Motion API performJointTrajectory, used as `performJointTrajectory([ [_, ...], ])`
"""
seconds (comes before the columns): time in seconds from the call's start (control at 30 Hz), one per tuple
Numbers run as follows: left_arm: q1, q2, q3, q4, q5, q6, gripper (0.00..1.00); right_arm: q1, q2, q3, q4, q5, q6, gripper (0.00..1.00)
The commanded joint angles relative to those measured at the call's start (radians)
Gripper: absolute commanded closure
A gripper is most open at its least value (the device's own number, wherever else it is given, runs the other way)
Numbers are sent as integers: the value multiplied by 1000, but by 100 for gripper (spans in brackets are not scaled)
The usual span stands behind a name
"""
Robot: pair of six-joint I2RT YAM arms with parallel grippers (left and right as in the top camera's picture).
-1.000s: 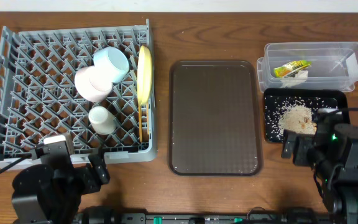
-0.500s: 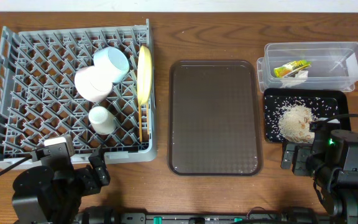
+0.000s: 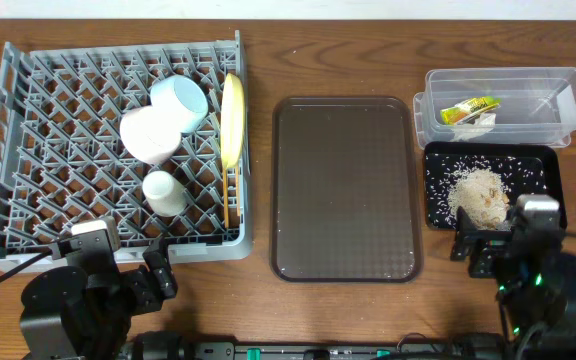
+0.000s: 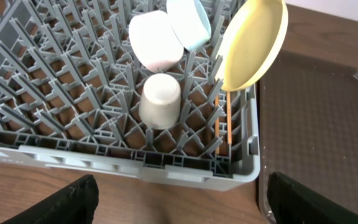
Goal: Sort waste into correct bins and load items into the dishwasher rack
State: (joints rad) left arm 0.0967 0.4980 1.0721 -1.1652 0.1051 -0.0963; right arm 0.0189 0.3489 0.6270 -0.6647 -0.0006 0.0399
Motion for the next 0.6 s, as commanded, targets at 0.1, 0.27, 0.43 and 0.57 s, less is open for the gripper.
performJointTrajectory([
  [0.1, 4, -3, -2, -1, -2, 10, 12, 51, -223, -289, 282, -36, -10, 1],
  [0.27, 4, -3, -2, 0, -2, 10, 12, 51, -307, -457, 546, -50, -11, 1],
  [0.43, 4, -3, -2, -1, -2, 10, 12, 50, -344, -579, 714, -48, -11, 1],
  [0.57, 4, -3, -2, -1, -2, 10, 12, 53, -344, -621, 626, -51, -11, 1],
])
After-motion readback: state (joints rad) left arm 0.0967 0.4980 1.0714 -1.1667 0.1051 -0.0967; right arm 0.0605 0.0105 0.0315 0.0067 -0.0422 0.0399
